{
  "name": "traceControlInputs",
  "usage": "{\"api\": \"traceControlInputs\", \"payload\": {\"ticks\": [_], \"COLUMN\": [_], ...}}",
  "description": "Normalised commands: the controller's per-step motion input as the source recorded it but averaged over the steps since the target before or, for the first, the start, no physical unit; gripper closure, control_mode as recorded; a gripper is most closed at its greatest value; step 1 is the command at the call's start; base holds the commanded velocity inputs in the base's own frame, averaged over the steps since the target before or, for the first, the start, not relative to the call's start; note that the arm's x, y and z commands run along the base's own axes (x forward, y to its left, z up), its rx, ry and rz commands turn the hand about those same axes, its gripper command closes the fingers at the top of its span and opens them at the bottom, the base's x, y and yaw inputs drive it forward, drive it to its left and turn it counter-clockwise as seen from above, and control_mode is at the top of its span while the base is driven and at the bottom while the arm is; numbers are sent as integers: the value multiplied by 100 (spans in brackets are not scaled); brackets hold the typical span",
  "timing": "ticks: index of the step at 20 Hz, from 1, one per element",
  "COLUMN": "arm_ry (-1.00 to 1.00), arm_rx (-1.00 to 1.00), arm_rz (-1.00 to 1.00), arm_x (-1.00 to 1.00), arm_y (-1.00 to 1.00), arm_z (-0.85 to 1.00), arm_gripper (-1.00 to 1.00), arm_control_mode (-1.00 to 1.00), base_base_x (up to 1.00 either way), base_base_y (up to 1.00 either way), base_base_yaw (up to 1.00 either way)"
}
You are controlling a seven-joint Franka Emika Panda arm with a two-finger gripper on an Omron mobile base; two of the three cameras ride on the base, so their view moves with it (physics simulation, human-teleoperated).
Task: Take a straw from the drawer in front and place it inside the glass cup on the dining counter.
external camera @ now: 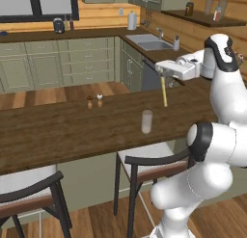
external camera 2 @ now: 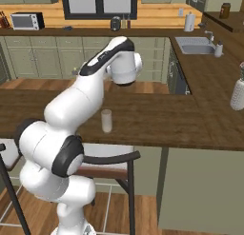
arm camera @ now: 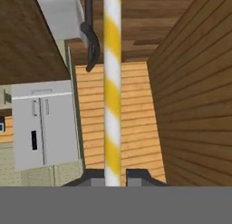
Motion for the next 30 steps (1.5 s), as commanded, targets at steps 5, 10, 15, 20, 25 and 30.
{"api": "traceControlInputs", "payload": {"ticks": [5,10,15,20,25,30], "arm_ry": [1,-3,-9,-3,0,0], "arm_rx": [1,0,4,8,9,2], "arm_rz": [1,0,4,3,2,2], "arm_x": [26,20,37,36,37,48], "arm_y": [-6,-14,-11,-3,-3,0], "arm_z": [-8,-28,-46,-29,-20,-27], "arm_gripper": [100,100,100,100,100,100], "arm_control_mode": [-100,-100,-100,-100,-100,-100], "base_base_x": [0,0,0,0,0,0], "base_base_y": [0,0,0,0,0,0], "base_base_yaw": [0,0,0,0,0,0]}}
